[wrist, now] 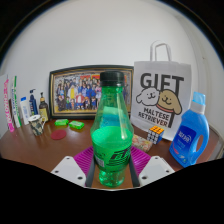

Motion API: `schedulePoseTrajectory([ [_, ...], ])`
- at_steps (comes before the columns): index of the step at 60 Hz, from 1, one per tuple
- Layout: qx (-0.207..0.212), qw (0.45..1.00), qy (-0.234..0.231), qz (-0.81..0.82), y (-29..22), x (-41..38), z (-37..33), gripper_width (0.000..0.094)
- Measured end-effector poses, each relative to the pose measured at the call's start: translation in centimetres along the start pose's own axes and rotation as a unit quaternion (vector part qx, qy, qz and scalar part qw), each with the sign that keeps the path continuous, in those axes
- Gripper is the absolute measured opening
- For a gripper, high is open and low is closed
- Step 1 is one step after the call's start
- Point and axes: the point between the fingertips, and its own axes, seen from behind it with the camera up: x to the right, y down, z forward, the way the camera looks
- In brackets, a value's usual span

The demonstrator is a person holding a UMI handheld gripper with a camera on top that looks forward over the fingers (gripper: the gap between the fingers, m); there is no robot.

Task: Pour water

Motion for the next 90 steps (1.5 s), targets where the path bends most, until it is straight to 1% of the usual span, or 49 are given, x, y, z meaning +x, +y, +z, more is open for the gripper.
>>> schedulePoseTrajectory([
  [2, 0.004, 1.0, -0.001, -0.003, 0.0, 0.0, 0.1, 0.0537],
  [5, 0.008, 1.0, -0.003, -0.005, -0.2, 0.0, 0.2, 0.0503],
  [11, 0.014, 1.0, 0.009, -0.001, -0.3, 0.4, 0.3, 0.0408],
  [12, 0.014, 1.0, 0.013, -0.004, -0.4, 0.5, 0.3, 0.0407],
  [13, 0.014, 1.0, 0.015, -0.009, -0.3, 0.5, 0.3, 0.0378],
  [23, 0.016, 0.999, 0.023, -0.039, -1.4, 0.7, 0.5, 0.0376],
  [25, 0.017, 0.998, 0.033, -0.045, -2.0, 0.6, 0.5, 0.0377],
  [29, 0.014, 0.997, 0.04, -0.069, -3.0, 0.1, 0.7, 0.0376],
  [38, 0.025, 0.986, 0.064, -0.153, -7.7, -2.3, 1.5, 0.0376],
  [45, 0.039, 0.958, 0.092, -0.269, -12.7, -5.8, 2.7, 0.0373],
  [51, 0.035, 0.917, 0.11, -0.381, -15.9, -10.3, 4.9, 0.0372],
  [54, 0.03, 0.895, 0.11, -0.431, -16.9, -12.4, 6.4, 0.0374],
  [60, 0.01, 0.844, 0.123, -0.522, -17.9, -17.3, 8.8, 0.0373],
  [63, 0.007, 0.81, 0.128, -0.572, -18.4, -19.6, 10.0, 0.0373],
  [66, 0.002, 0.767, 0.133, -0.628, -18.3, -21.6, 11.4, 0.0375],
  [73, -0.018, 0.661, 0.126, -0.74, -17.0, -25.8, 13.5, 0.0376],
  [75, -0.018, 0.637, 0.126, -0.761, -16.9, -26.7, 14.1, 0.0378],
  [81, -0.035, 0.555, 0.145, -0.818, -16.8, -27.8, 14.9, 0.0373],
  [84, -0.04, 0.529, 0.147, -0.835, -16.8, -28.1, 15.1, 0.0377],
  [90, -0.044, 0.494, 0.148, -0.856, -17.0, -28.9, 15.2, 0.0377],
])
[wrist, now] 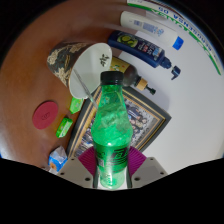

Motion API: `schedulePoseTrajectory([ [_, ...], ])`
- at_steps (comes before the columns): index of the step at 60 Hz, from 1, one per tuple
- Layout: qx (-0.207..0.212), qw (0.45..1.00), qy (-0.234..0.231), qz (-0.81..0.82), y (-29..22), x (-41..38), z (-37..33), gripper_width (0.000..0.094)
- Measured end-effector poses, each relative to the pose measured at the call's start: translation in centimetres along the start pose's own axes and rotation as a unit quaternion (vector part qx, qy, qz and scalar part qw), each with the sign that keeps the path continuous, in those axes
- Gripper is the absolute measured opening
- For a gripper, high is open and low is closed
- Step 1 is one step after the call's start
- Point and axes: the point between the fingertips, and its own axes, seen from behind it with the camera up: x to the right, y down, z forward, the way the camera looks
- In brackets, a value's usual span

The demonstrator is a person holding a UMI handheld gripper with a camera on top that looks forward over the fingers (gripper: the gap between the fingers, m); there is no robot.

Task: Pour water

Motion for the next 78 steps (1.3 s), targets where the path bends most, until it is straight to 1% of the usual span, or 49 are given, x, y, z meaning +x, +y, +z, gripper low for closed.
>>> schedulePoseTrajectory([
  [12, 0.016, 1.0, -0.005, -0.001, -0.2, 0.5, 0.0, 0.038],
  [14, 0.021, 1.0, -0.004, 0.022, -0.1, 0.8, -0.1, 0.0377],
  [20, 0.034, 0.991, -0.02, 0.124, 0.6, 1.1, -0.7, 0.0378],
  [23, 0.043, 0.98, -0.028, 0.191, 1.0, 1.4, -1.1, 0.0378],
  [27, 0.064, 0.956, -0.045, 0.281, 1.2, 1.8, -1.2, 0.0378],
  [31, 0.069, 0.928, -0.053, 0.362, 1.9, 2.1, -1.0, 0.0379],
  [34, 0.079, 0.894, -0.063, 0.437, 2.1, 2.3, -0.8, 0.0377],
  [44, 0.127, 0.746, -0.114, 0.643, 0.7, 1.8, -0.5, 0.0376],
  [49, 0.137, 0.666, -0.149, 0.717, -0.8, 0.0, -0.2, 0.038],
  [52, 0.158, 0.619, -0.163, 0.752, -1.8, -0.5, -0.3, 0.0379],
  [54, 0.168, 0.597, -0.167, 0.767, -2.1, -1.0, -0.1, 0.0378],
  [60, 0.18, 0.559, -0.177, 0.79, -3.5, -3.2, 0.6, 0.0377],
  [69, 0.167, 0.515, -0.203, 0.816, -5.2, -6.5, 1.5, 0.0379],
  [75, 0.159, 0.495, -0.217, 0.826, -6.1, -8.6, 1.4, 0.0388],
  [76, 0.166, 0.49, -0.204, 0.831, -5.9, -8.2, 1.5, 0.0384],
  [78, 0.168, 0.489, -0.203, 0.831, -6.0, -8.5, 1.3, 0.0384],
])
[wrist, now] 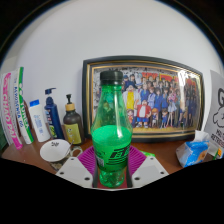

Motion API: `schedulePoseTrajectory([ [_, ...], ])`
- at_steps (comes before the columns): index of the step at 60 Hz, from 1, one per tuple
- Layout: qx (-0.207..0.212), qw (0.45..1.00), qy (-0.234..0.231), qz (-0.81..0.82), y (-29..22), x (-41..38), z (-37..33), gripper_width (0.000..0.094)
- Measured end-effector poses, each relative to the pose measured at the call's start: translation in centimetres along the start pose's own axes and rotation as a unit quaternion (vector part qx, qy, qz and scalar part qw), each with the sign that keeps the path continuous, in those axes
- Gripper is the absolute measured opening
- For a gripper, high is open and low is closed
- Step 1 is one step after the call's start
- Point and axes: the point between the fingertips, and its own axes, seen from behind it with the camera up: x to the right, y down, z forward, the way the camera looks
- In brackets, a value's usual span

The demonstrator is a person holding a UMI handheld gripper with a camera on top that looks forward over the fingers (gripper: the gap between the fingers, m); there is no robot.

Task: Pour water

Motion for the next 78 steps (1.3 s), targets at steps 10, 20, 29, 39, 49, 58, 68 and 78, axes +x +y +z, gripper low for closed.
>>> schedulePoseTrajectory([
  [10, 0.013, 1.0, 0.005, 0.005, -0.2, 0.1, -0.4, 0.0499],
  [20, -0.048, 0.999, 0.002, 0.019, 2.3, -0.2, -1.2, 0.0857],
  [29, -0.082, 0.996, 0.023, -0.012, 2.7, -0.2, -4.8, 0.0851],
  [39, -0.133, 0.989, 0.06, 0.003, 2.1, -1.6, -11.9, 0.0854],
  [49, -0.157, 0.981, 0.113, 0.017, -0.2, -4.4, -20.9, 0.0853],
  [58, -0.163, 0.975, 0.148, 0.017, -1.4, -7.9, -27.7, 0.0851],
  [68, -0.154, 0.974, 0.169, 0.001, -1.5, -11.1, -32.4, 0.0851],
  [78, -0.148, 0.972, 0.183, 0.022, -1.0, -12.8, -35.3, 0.0852],
])
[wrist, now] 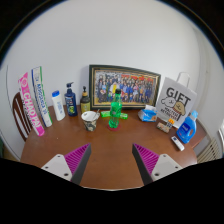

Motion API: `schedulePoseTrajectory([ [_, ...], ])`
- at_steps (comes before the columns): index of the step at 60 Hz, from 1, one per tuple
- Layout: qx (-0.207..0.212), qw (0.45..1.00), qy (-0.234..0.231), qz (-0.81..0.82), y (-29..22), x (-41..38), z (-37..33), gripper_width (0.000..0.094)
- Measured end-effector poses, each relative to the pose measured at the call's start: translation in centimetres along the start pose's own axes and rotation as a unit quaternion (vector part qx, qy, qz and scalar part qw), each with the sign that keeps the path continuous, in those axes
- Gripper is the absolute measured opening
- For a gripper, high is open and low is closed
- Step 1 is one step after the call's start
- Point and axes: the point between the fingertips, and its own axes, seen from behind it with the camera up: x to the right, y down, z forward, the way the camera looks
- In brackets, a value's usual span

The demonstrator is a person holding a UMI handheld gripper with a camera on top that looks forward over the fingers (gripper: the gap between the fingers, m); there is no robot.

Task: Pour water

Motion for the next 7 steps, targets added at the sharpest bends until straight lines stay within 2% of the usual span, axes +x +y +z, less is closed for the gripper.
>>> schedulePoseTrajectory([
  [7, -0.005, 1.0, 0.0, 0.004, 0.49, -0.85, -1.18, 0.0851],
])
